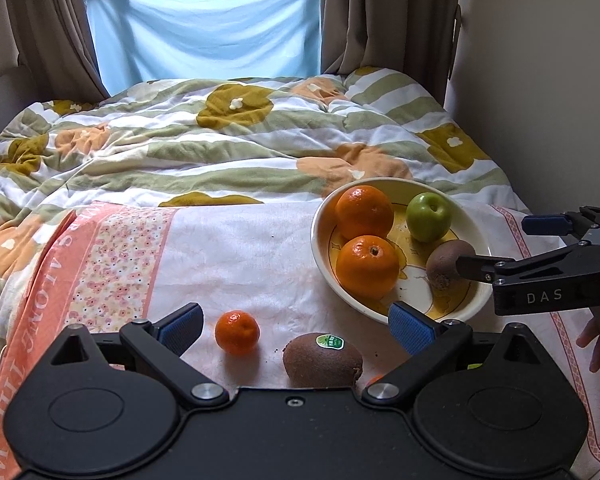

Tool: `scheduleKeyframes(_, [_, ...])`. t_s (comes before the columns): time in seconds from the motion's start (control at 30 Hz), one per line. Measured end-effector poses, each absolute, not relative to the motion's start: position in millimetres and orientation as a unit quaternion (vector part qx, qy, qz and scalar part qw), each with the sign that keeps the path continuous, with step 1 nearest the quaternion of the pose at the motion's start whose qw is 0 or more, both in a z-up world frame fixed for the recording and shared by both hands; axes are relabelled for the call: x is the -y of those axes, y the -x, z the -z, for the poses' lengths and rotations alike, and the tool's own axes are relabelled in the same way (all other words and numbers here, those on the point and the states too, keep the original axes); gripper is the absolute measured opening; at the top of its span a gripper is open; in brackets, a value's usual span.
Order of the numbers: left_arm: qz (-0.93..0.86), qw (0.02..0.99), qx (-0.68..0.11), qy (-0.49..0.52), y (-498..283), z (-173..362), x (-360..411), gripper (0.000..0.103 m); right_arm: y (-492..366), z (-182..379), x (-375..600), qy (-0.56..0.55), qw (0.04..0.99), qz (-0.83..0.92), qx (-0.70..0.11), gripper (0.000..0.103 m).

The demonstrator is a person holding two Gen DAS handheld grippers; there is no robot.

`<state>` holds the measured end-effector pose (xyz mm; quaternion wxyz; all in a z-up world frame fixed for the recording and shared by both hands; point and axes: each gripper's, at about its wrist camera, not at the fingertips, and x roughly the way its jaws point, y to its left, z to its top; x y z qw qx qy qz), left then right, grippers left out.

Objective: Organize fruits
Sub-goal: 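Open both tools to drop the orange and kiwi into the bowl, then move both tools back toward the remaining loose fruits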

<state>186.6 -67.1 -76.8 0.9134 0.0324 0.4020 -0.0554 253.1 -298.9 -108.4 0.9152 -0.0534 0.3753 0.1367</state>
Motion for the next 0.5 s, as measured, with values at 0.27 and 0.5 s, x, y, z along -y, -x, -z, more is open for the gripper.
scheduleKeyframes(0.27, [0.042, 0.927, -0.372, -0.009, -156.2, 52.8, 65.3, 0.101, -231.0, 80.1, 309.7, 0.025, 0.919, -0.141, -0.367, 0.103])
scheduleKeyframes(0.5, [0.044, 0.936, -0.35, 0.0, -123.0, 33.1, 64.5, 0.101, -201.2, 57.5, 317.1, 0.002, 0.922, -0.134, -0.364, 0.103])
